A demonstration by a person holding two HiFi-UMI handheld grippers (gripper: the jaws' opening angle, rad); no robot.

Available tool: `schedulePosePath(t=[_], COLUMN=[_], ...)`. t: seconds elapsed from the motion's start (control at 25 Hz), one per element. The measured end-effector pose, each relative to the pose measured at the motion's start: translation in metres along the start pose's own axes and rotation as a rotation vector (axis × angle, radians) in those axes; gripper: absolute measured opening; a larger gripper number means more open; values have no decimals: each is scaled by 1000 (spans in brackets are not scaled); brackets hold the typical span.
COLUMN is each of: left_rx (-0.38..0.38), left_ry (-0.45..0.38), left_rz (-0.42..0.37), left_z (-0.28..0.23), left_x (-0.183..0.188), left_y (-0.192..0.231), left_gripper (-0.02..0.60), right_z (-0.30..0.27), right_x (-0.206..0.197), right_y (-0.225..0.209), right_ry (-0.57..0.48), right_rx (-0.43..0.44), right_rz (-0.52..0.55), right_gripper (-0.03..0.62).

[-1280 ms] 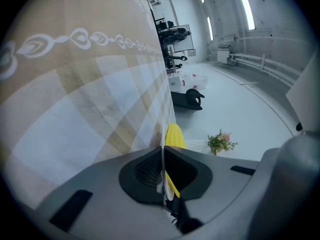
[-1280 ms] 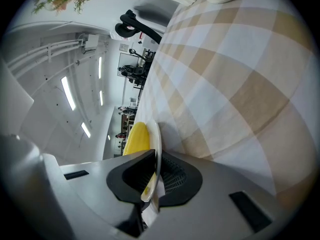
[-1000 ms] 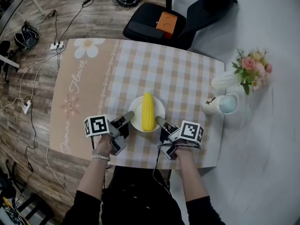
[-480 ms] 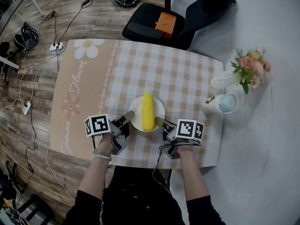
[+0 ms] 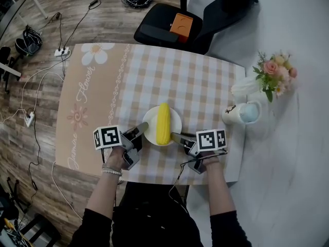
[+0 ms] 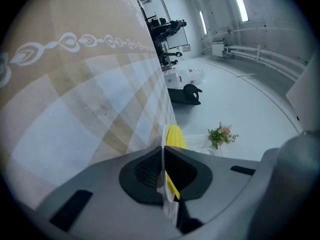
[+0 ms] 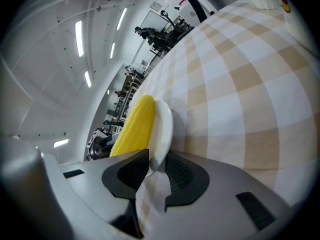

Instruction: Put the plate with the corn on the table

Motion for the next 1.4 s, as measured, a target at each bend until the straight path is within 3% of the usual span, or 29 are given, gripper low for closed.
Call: schedulePosePath(t=[0.32,0.56,0.8,0.88,1.04,1.4], left_rx=[-15,33,96,109,112,199], left_ry=[46,72,87,90,88,138], left_rz=[-29,-25,-21,-17,6,31], left_z=[-13,-8,-12,-13,-17,-12], left_x=[-10,-2,-3,-3,-2,-6], left_y=[-6,-3,-5,-6,-9,-6], left_gripper=[20,20,21,31,110,101], right_z=[16,7,8,8,8,8], right_x=[-1,-9,-10,-10,-10,-10], right_y=[-9,-8,-11,-12,-12,-12], right_ry=[-54,-118,-138,-144,-162,-159], right_rx=[-28,21,21,20,28,4], right_rz=[43,-133,-221,-243,-279,-298], right_gripper=[135,92,81,79,75,74])
Point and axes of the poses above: the fingertips, and each gripper's own axes: z backward along the fingers, y to its left, x out of its top, the point moved 7 cm from there along z, backward along the fingers, and after that the axes turned 5 degrees about -x, right-handed, at the moved point
